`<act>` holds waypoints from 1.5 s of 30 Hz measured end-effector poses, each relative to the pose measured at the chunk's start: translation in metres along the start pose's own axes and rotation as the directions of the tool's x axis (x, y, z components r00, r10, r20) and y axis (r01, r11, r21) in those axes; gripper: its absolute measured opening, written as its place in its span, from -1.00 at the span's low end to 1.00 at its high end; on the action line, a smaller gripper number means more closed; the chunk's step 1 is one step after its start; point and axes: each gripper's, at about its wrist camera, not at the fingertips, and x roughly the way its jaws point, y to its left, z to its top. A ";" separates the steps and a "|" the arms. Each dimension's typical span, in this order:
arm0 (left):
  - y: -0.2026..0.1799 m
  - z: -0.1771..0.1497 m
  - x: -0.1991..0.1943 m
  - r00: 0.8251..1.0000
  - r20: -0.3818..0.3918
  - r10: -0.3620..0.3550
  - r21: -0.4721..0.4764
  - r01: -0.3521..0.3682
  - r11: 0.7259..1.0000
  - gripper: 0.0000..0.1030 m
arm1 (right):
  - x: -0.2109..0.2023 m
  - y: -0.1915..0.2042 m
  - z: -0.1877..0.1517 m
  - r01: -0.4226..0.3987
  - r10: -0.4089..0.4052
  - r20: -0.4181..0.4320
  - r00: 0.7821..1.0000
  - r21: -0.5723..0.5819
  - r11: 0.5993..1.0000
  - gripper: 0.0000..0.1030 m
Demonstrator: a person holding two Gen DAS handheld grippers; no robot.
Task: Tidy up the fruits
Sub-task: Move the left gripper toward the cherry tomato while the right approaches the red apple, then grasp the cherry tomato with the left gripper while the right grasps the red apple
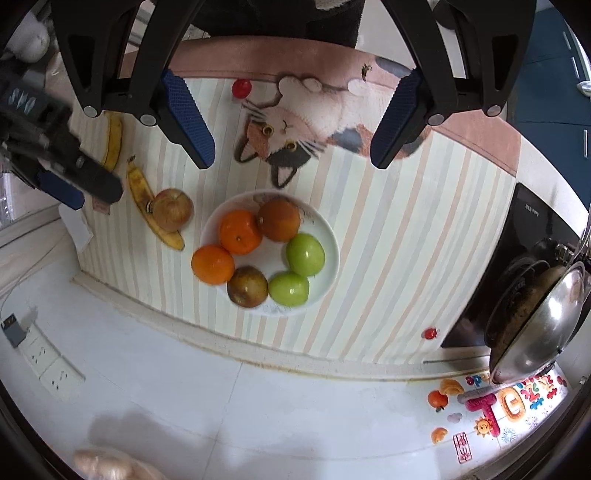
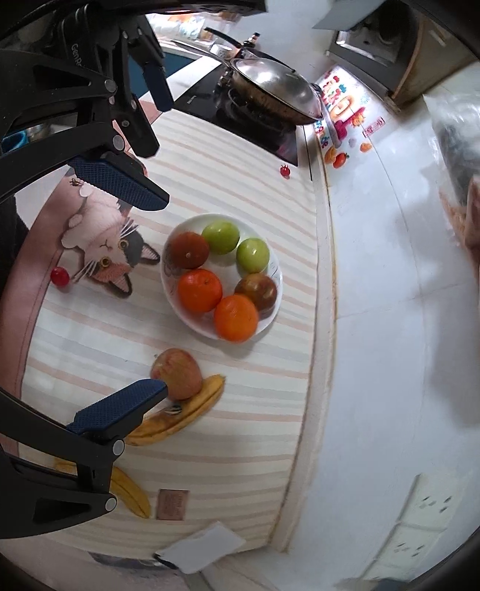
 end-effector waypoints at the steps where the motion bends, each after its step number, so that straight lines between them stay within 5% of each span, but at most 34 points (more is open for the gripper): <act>1: -0.002 -0.002 0.005 1.000 -0.012 0.002 0.004 -0.002 1.000 0.67 | 0.004 -0.013 -0.004 -0.002 0.002 -0.003 1.000 0.032 0.999 0.68; 3: -0.010 -0.012 0.023 0.998 -0.061 0.010 0.020 -0.009 1.000 0.67 | 0.015 -0.031 -0.007 0.009 -0.008 -0.026 1.000 0.065 0.998 0.31; 4: -0.013 -0.016 0.031 0.997 -0.081 0.009 0.025 -0.007 1.000 0.67 | 0.023 -0.045 -0.009 0.014 -0.010 -0.048 0.999 0.092 0.996 0.29; 9: -0.031 -0.044 0.090 0.971 -0.240 -0.022 0.031 0.031 0.999 0.67 | 0.057 -0.092 -0.011 0.033 -0.015 -0.114 0.993 0.162 0.986 0.29; 15: -0.040 -0.073 0.144 0.916 -0.390 -0.096 -0.049 0.083 0.995 0.48 | 0.106 -0.114 0.002 0.041 -0.012 -0.181 0.983 0.158 0.987 0.29; 24: -0.051 -0.085 0.170 0.882 -0.454 -0.129 -0.105 0.091 0.990 0.23 | 0.165 -0.109 0.027 0.045 -0.020 -0.243 0.970 0.099 0.994 0.37; 26: -0.055 -0.088 0.173 0.879 -0.458 -0.132 -0.106 0.093 0.990 0.16 | 0.170 -0.103 0.032 0.048 -0.027 -0.249 0.968 0.079 0.996 0.37; 30: -0.063 -0.092 0.178 0.869 -0.477 -0.131 -0.091 0.099 0.991 -0.30 | 0.182 -0.094 0.036 0.019 0.002 -0.280 0.960 0.071 0.997 0.37; 34: -0.072 -0.093 0.180 0.876 -0.470 -0.108 -0.060 0.090 0.994 -0.51 | 0.189 -0.089 0.038 0.002 0.020 -0.294 0.956 0.073 0.997 0.37; 40: -0.058 -0.089 0.177 0.886 -0.452 -0.109 -0.083 0.079 0.993 -0.53 | 0.213 -0.084 0.036 -0.072 0.117 -0.344 0.932 0.140 0.987 0.32; 45: -0.041 -0.079 0.168 0.904 -0.413 -0.110 -0.128 0.061 0.990 -0.53 | 0.213 -0.076 0.033 -0.069 0.106 -0.313 0.944 0.129 0.989 0.31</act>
